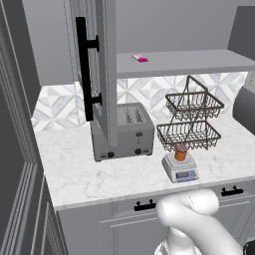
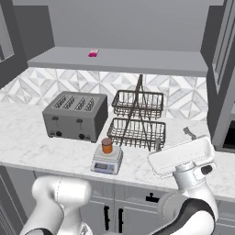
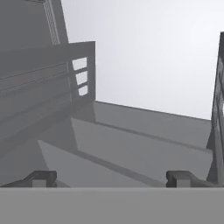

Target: Pick the jam and place it on the digital scale for weighing, and close the cabinet.

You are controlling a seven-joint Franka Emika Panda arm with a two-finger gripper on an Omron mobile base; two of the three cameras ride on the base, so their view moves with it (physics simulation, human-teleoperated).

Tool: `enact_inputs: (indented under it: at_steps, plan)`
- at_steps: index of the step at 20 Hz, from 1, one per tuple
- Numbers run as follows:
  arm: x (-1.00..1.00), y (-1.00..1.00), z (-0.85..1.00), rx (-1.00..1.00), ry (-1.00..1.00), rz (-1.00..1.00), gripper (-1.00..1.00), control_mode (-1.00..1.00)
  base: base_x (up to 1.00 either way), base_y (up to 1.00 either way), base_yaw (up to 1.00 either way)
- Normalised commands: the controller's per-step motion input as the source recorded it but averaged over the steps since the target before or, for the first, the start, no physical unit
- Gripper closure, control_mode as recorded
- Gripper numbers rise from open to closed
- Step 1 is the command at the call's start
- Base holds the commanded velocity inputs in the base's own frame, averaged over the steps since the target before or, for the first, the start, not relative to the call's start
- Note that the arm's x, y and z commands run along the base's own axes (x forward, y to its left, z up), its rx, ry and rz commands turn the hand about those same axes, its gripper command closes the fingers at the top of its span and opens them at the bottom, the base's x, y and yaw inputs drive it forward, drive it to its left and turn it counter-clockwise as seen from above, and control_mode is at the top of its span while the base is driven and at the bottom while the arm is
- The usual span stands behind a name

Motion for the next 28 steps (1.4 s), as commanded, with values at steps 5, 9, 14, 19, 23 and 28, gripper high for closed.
enact_inputs:
  at_steps: [5, 9, 14, 19, 23, 28]
  plan:
    - [-0.07, -0.75, 0.0, 0.03, 0.0, 0.0, -1.0, -1.0, 0.0, 0.0, 0.0]
    - [0.0, -0.62, 0.05, 0.02, 0.02, 0.0, -1.0, -1.0, 0.0, 0.0, 0.0]
    - [0.0, -0.44, 0.02, 0.0, 0.1, -0.01, -1.0, -1.0, 0.0, 0.0, 0.0]
    - [0.0, -0.42, 0.0, 0.0, 0.09, -0.02, -1.0, -1.0, 0.0, 0.0, 0.0]
    - [0.01, -0.4, 0.24, 0.01, 0.0, 0.0, -1.0, -1.0, 0.0, 0.0, 0.0]
    - [0.0, -0.25, 0.26, 0.0, 0.0, 0.0, -1.0, -1.0, 0.0, 0.0, 0.0]
